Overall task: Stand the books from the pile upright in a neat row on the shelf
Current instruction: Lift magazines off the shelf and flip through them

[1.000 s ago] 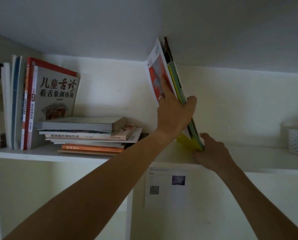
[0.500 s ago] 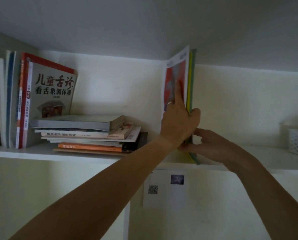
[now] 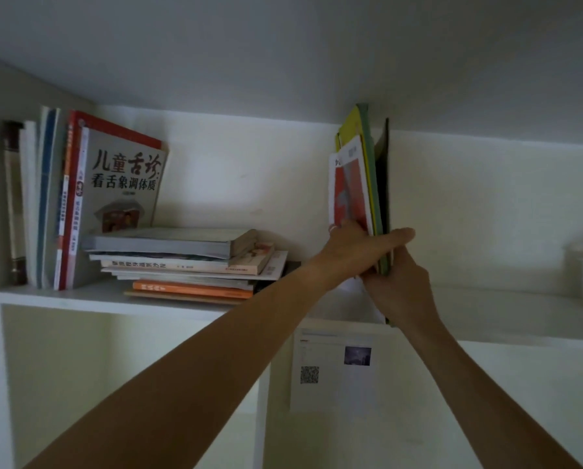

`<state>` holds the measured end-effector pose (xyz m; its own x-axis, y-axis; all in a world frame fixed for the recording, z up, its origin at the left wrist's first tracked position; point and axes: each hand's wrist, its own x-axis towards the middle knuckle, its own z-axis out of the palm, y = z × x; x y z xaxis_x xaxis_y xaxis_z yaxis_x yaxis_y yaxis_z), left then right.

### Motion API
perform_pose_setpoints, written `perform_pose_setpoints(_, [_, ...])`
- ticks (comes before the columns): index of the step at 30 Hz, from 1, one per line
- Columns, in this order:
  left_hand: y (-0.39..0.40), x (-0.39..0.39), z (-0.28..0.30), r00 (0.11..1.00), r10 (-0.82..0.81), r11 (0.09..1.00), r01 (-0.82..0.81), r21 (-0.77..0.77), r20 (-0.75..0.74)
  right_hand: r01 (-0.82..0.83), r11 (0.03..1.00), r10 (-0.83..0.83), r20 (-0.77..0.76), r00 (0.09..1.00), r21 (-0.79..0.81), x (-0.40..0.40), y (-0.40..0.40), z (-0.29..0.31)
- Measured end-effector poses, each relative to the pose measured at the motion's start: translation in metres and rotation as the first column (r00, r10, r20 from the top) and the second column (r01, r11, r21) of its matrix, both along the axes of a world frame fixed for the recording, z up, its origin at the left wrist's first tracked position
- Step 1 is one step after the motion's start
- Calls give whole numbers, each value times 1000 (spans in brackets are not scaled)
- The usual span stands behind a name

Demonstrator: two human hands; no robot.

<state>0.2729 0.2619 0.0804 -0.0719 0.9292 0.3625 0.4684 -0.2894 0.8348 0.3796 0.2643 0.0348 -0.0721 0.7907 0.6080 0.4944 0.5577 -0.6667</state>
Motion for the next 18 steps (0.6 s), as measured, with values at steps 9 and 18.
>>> perform_pose_setpoints(9, [-45,-49,7,934,-280,960,266,-88,-223,79,972,-74,-32,997,219,-29,-2,-2])
perform_pose_setpoints(18, [-55,-125,8,204,-159,978,-100,-182,-966,139,947,-118,-87,989,291,-62,-12,-6])
